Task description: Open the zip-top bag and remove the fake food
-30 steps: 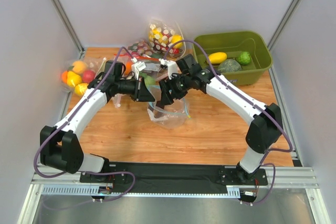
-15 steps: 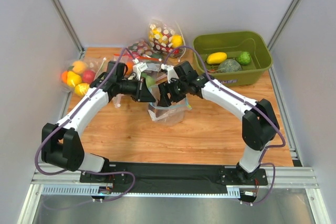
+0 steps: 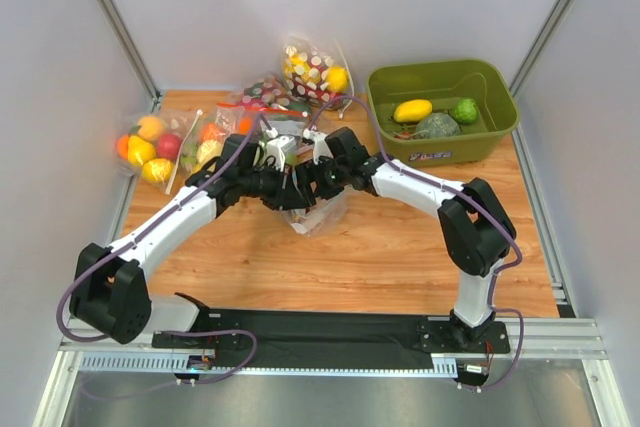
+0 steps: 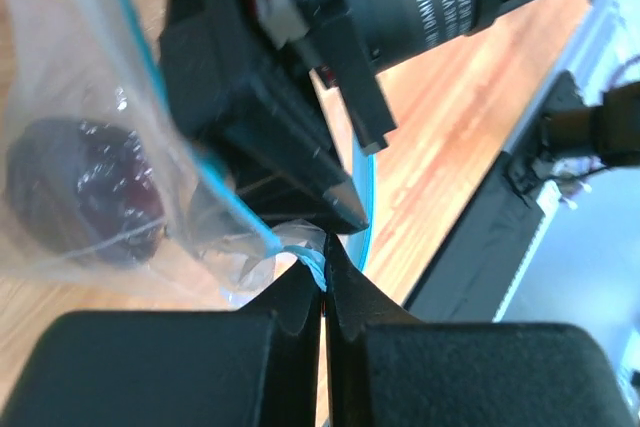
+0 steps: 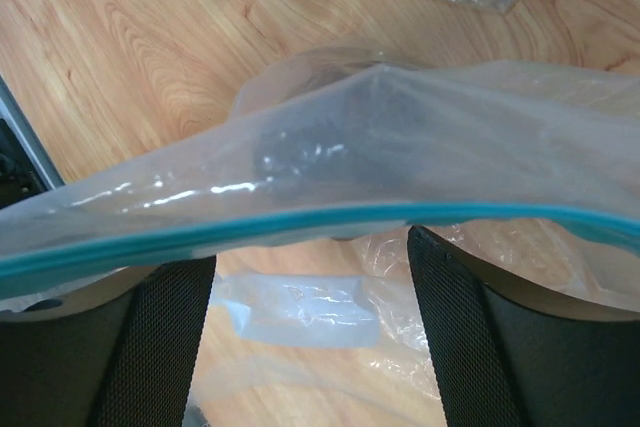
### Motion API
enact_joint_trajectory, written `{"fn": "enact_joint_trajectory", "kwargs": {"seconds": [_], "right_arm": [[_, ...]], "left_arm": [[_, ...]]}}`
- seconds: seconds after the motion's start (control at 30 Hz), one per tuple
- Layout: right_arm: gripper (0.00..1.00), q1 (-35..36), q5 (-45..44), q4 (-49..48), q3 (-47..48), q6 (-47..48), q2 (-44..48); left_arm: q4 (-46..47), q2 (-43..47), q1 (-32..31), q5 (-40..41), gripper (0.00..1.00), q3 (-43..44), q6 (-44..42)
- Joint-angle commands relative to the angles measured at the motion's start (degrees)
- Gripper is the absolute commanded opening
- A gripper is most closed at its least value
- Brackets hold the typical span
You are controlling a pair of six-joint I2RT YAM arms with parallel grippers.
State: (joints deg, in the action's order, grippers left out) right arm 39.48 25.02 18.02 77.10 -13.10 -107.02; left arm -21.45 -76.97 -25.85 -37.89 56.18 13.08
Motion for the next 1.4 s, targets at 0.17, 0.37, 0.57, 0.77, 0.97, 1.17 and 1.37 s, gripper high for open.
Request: {"fn": "enact_joint_trajectory", "kwargs": {"seconds": [0.17, 0.37, 0.57, 0.77, 0.97, 1.17, 1.37], "right_arm": [[0.8, 2.96, -3.65, -10.11, -0.37, -1.4, -2.4], [0.8, 4.11, -7.17, -13.1, 1.38, -2.54, -5.12], [0.81, 5.6, -11.04, -15.29, 3.75, -2.37, -8.72], [0.81, 7.18, -10.61, -20.03, 4.9, -3.51, -11.97], [0.82, 8.15, -6.91, -23.64, 6.83, -4.73, -14.62], [0.81, 9.47, -5.68, -24.79, 6.75, -4.92, -16.11], [0.51, 10.09, -4.36, -25.58, 6.75, -5.44, -17.25]], "left_arm": [[7.73, 9.64, -0.17, 13.17, 0.0, -8.98, 5.72], [10.11, 15.18, -0.17, 18.81, 0.0, -14.25, 7.92], [11.35, 16.06, -0.17, 18.46, 0.0, -16.37, 8.63], [12.84, 15.89, -0.17, 15.57, 0.0, -16.72, 8.01], [13.89, 15.27, -0.17, 13.19, 0.0, -16.37, 7.75], [13.89, 14.92, -0.26, 12.67, 0.0, -16.11, 7.66], [13.55, 15.44, -0.17, 12.49, 0.0, -16.11, 7.66]]}}
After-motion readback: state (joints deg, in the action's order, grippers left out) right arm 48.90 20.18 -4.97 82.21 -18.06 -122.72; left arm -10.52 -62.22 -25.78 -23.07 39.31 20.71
